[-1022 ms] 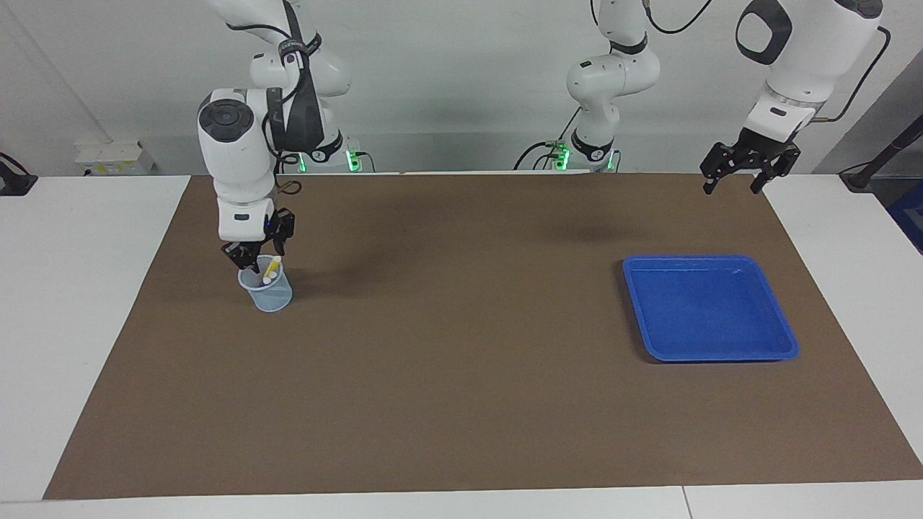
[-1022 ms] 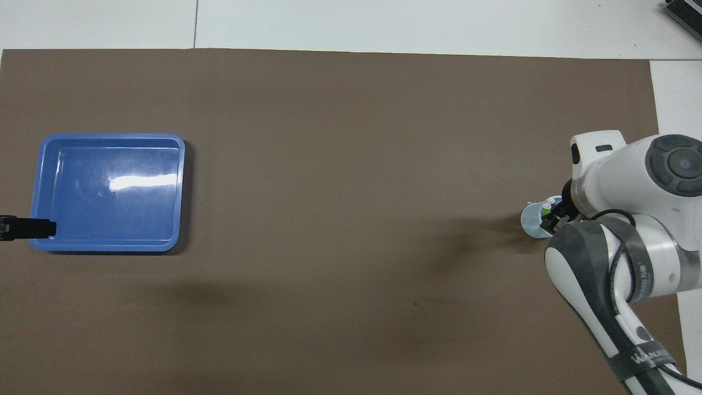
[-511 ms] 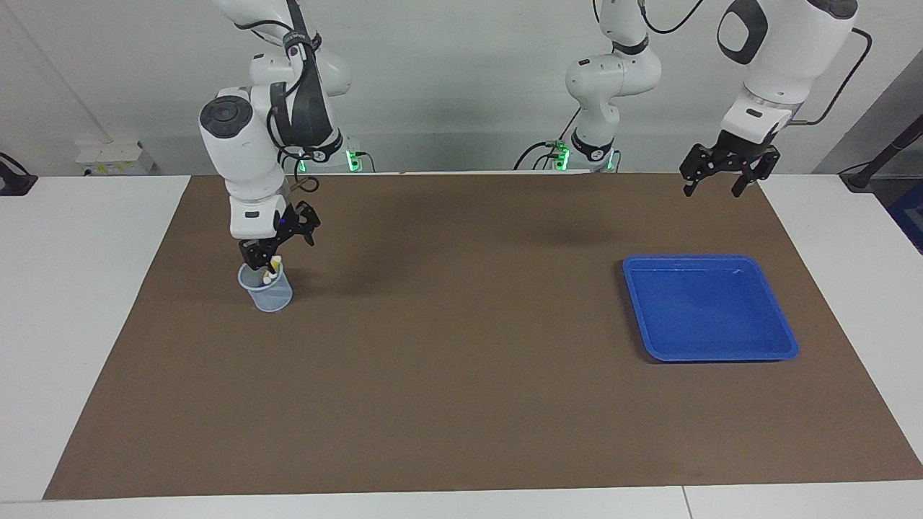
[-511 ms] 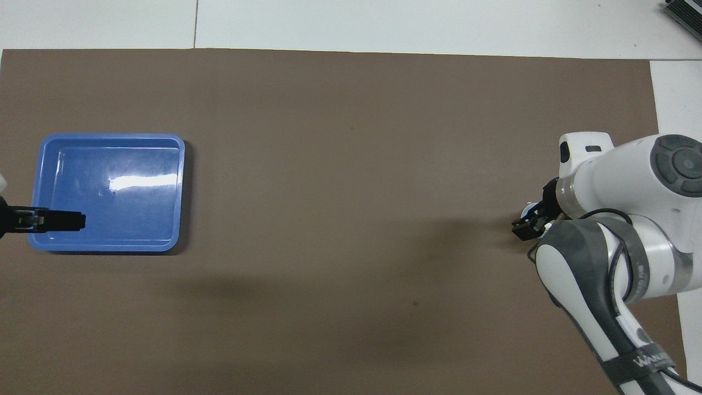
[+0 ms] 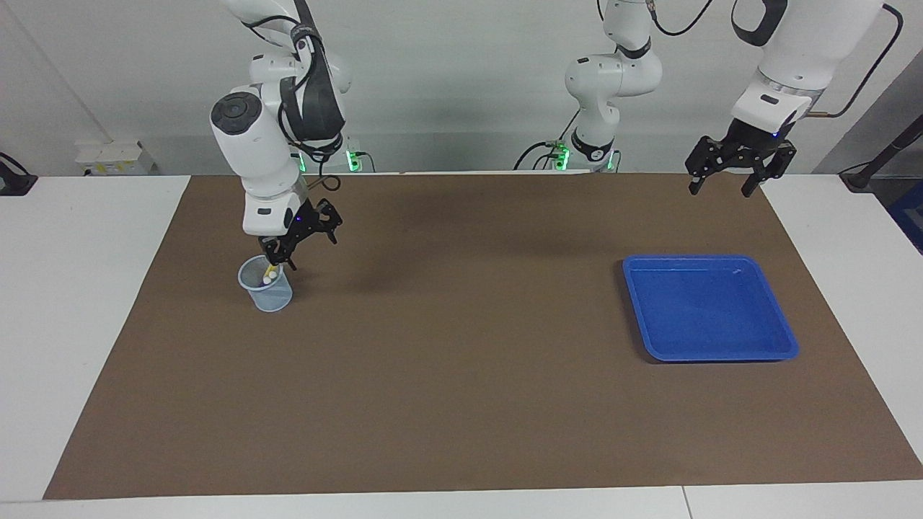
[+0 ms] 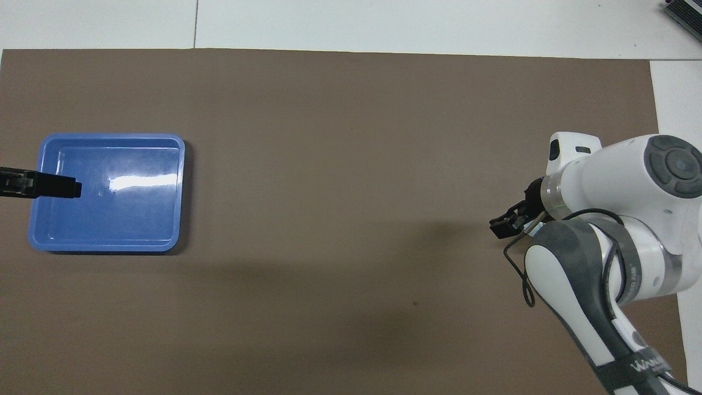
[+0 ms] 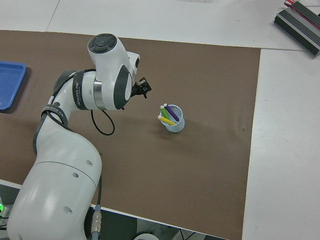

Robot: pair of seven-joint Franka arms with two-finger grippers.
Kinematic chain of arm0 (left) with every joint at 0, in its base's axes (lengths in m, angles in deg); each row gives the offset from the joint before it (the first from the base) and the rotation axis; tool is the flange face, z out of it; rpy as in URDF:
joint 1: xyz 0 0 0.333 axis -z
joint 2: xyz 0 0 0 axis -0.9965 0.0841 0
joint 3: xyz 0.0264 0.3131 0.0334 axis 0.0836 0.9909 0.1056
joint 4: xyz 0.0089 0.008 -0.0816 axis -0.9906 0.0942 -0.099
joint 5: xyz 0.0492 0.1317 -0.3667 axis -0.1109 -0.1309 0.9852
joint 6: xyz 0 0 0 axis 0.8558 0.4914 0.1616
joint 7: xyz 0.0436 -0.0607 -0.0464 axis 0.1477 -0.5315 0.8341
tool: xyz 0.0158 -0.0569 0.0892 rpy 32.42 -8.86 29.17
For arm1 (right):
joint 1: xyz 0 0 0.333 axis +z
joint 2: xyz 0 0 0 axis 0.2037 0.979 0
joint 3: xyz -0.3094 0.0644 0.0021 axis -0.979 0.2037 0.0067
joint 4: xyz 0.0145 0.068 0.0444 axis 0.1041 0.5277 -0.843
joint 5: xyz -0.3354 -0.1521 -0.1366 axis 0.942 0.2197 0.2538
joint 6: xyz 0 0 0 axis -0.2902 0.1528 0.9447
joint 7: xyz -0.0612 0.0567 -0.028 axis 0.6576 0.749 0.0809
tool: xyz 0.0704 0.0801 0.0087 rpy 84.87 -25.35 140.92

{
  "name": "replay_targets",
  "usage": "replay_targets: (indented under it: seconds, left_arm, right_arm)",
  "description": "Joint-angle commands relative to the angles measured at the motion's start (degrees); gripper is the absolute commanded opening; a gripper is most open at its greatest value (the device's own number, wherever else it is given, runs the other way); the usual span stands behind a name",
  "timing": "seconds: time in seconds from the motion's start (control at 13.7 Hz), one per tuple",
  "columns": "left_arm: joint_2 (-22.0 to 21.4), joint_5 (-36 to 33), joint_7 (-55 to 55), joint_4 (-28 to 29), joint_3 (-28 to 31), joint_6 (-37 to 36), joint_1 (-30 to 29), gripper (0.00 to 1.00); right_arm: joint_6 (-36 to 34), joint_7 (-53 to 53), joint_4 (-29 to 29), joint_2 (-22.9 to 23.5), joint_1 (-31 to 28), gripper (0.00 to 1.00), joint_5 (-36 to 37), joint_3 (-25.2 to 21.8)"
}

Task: Transfer and insert pens with both arms

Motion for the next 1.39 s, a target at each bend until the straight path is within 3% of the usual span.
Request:
replay_targets:
  seconds: [0.0,0.29,0.51,1.1,1.31]
  left_arm:
    - [1.7,-1.3,-0.9,-2.8,1.5,-2.4,2.6,1.0]
    - [1.4,-4.1,-0.8,-2.0,1.3,-2.2,3.4,1.0]
    - [1.4,-5.2,-0.7,-1.9,1.4,-2.2,3.4,1.0]
    - [1.3,-4.6,-0.9,-1.9,1.6,-2.5,2.9,1.0]
    - [1.3,-4.5,-1.0,-1.8,1.6,-2.3,2.8,1.0]
  right_arm:
    - [0.2,3.9,0.3,-1.0,1.0,1.0,-2.4,0.7]
    - [-3.6,10.5,-2.9,-1.0,1.1,1.0,-2.1,2.1]
    - [-11.6,10.5,-7.3,-1.3,0.2,1.0,-1.1,1.6]
    - [-30.7,10.7,-27.6,-0.7,-1.7,1.0,5.7,1.5]
    - [-33.5,11.5,-30.3,-0.7,-2.1,1.0,6.3,1.5]
